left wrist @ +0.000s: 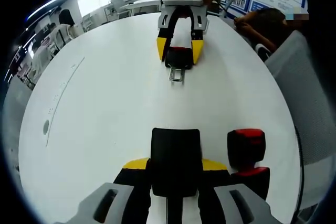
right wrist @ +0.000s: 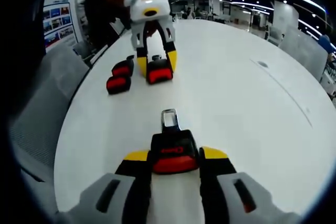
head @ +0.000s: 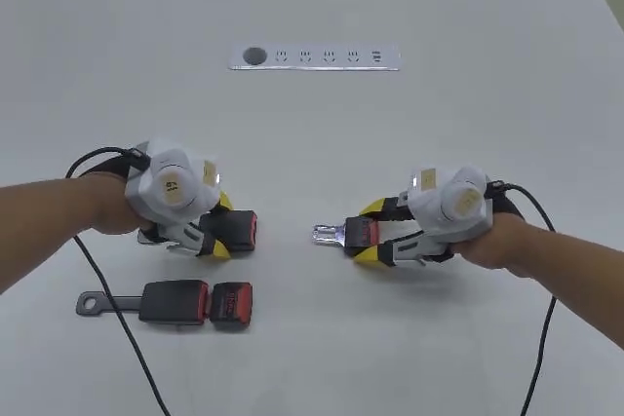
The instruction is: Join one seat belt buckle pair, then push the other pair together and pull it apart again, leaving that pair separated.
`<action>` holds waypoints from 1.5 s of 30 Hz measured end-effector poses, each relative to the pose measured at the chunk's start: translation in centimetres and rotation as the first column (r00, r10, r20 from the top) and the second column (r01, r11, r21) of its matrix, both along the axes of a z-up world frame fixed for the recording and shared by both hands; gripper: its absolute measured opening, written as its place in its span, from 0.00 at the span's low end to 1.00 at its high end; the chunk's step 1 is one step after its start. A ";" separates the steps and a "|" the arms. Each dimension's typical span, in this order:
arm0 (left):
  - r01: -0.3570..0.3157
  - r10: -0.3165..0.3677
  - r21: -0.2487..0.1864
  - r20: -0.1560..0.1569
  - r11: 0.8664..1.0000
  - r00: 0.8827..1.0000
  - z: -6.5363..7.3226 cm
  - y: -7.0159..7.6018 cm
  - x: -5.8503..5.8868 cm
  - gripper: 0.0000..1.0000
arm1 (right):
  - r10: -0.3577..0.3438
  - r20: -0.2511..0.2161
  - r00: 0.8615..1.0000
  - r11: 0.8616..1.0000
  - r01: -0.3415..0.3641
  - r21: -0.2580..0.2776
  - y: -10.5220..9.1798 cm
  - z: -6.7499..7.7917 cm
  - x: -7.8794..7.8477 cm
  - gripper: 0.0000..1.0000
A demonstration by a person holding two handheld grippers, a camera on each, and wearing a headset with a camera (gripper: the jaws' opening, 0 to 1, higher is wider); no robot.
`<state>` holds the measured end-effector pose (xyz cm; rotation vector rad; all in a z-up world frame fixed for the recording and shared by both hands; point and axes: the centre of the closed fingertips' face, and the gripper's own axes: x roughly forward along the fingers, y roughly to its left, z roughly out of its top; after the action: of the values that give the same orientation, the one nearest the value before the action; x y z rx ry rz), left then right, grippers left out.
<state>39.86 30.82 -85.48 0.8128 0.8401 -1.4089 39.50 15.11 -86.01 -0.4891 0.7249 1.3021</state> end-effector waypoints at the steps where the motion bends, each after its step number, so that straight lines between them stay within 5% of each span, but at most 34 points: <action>1: 0.000 0.000 0.000 0.000 1.000 1.000 0.0 0.0 0.0 0.35 | -0.004 -0.005 1.000 1.000 0.004 -0.006 -0.3 0.0 -0.1 0.35; 25: 0.008 -0.008 0.003 -0.001 1.000 1.000 -0.1 0.1 0.2 0.35 | -0.036 -0.013 0.999 0.999 0.035 -0.026 -3.9 -0.1 -0.2 0.36; 39: 0.019 -0.019 0.019 0.001 1.000 1.000 0.0 -0.1 0.1 0.36 | -0.032 0.003 0.999 0.999 0.032 -0.038 -3.5 0.1 -0.4 0.37; 43: -0.027 0.026 0.061 0.009 0.998 1.000 -0.1 0.3 0.4 0.37 | -0.057 -0.005 0.998 0.998 0.056 -0.041 -3.4 0.2 -0.7 0.39; 45: -0.116 0.116 0.050 0.015 0.992 0.993 0.2 0.1 0.9 0.45 | -0.087 0.028 0.996 0.996 0.087 -0.025 -3.3 0.6 -0.4 0.46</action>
<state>40.73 30.97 -85.24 0.7976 0.9032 -1.2836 39.12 11.84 -85.39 -0.4901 0.7338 1.2039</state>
